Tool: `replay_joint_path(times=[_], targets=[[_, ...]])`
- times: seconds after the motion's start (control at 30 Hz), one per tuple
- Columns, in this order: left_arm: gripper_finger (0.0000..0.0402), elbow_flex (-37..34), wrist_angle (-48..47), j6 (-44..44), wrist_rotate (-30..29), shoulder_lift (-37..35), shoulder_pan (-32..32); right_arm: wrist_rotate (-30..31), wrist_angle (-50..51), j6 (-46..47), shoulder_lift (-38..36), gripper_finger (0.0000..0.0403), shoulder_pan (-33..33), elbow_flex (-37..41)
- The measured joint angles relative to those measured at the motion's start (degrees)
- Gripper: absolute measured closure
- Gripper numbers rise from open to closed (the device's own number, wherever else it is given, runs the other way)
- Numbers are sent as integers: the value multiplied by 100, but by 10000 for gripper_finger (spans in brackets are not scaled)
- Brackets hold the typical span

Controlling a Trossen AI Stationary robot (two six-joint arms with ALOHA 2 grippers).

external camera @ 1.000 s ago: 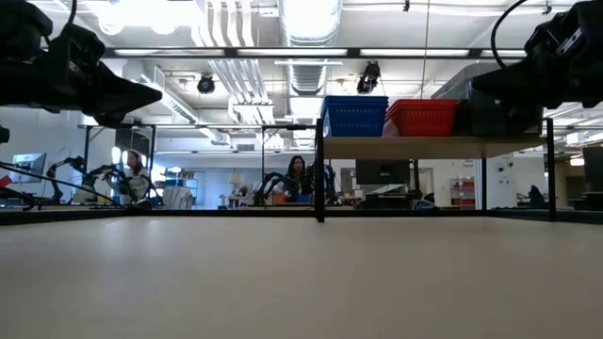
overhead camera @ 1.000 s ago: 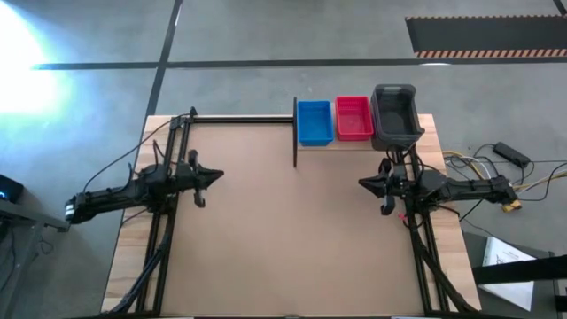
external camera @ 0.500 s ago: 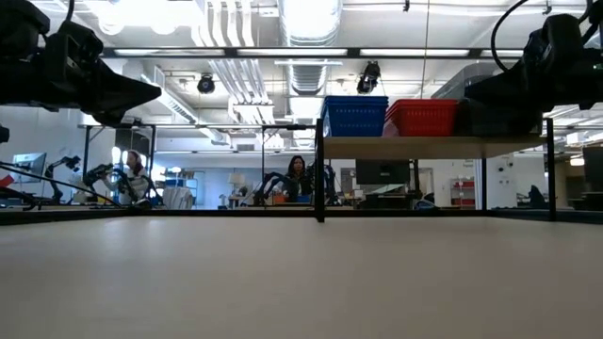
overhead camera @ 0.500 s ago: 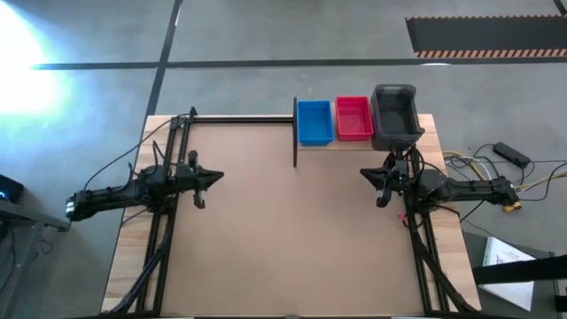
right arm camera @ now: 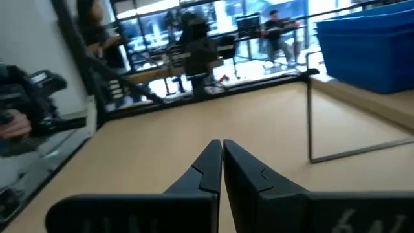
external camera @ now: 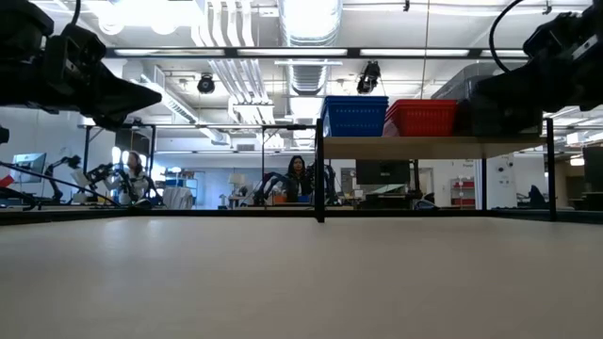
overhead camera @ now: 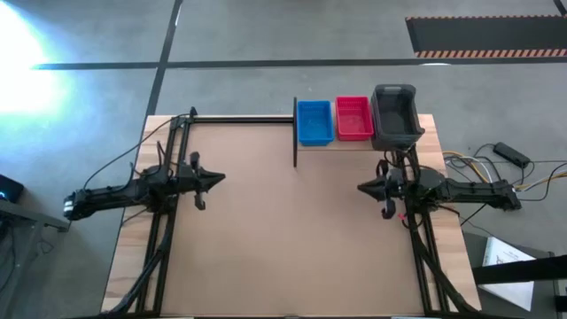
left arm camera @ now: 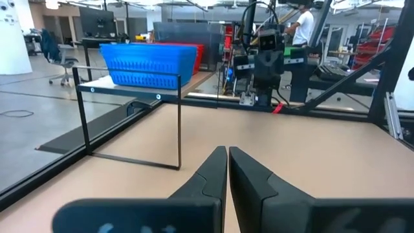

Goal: Stack baskets on shelf by color
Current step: Return to Home Position

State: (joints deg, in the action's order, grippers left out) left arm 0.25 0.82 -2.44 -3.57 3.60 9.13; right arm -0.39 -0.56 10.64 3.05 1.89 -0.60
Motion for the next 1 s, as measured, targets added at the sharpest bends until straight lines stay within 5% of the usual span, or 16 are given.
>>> replay_joint_path(times=[1.0], targets=[[402,0,372,-15,0,1064,0,-106,-23,-296,236,394,0,-2]])
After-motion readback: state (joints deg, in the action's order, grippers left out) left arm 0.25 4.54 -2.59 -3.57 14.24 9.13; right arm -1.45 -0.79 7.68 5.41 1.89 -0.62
